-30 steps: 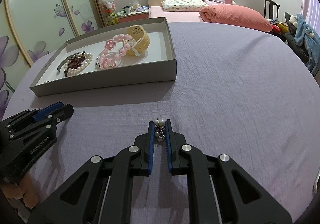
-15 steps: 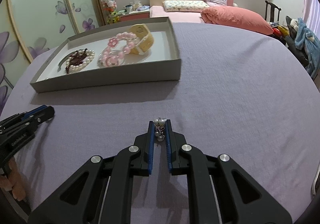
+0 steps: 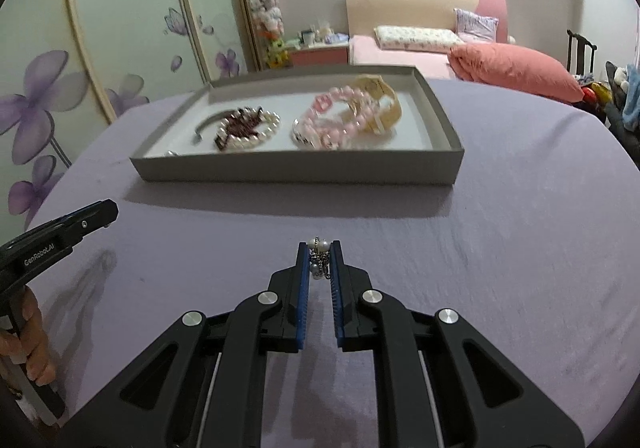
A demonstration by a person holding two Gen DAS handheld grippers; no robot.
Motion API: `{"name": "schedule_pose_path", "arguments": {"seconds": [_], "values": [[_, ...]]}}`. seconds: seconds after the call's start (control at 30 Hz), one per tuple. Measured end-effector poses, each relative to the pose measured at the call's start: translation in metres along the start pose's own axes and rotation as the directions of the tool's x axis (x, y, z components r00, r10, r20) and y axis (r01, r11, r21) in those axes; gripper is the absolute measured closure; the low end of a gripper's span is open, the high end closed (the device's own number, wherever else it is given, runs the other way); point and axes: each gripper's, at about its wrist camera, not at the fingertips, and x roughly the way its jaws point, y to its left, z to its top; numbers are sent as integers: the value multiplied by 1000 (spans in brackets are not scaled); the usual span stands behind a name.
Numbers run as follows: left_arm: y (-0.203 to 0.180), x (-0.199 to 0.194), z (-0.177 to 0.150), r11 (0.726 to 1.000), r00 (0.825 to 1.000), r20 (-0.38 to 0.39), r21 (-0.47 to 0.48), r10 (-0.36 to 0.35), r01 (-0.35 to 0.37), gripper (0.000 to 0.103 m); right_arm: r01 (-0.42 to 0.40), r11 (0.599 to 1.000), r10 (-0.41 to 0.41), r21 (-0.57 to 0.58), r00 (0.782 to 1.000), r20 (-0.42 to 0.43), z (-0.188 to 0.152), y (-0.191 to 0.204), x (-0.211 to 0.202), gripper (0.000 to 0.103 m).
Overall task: Organize jewelry
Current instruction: 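Carry the ring and charms into the grey tray and open both tools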
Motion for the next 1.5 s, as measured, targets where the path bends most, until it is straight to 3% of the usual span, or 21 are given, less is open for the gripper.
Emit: {"name": "schedule_pose_path", "arguments": {"seconds": [0.33,0.57,0.93,1.2,1.5], "values": [[-23,-37,3,996,981,193,90,-38,21,81,16,999,-10,-31,987,161,14,11,-31,92],[-31,-53,10,993,964,259,112,-60,32,81,27,997,-7,-72,966,257,20,23,-49,92],[-35,-65,9,991,943,327,128,-66,26,81,37,995,-2,-94,937,350,25,33,-65,92],[-38,-69,6,990,933,354,139,-72,24,81,34,995,0,-89,933,360,27,33,-64,92],[-40,-68,7,989,933,351,143,-78,29,81,35,995,2,-94,933,360,28,35,-64,92]]}}
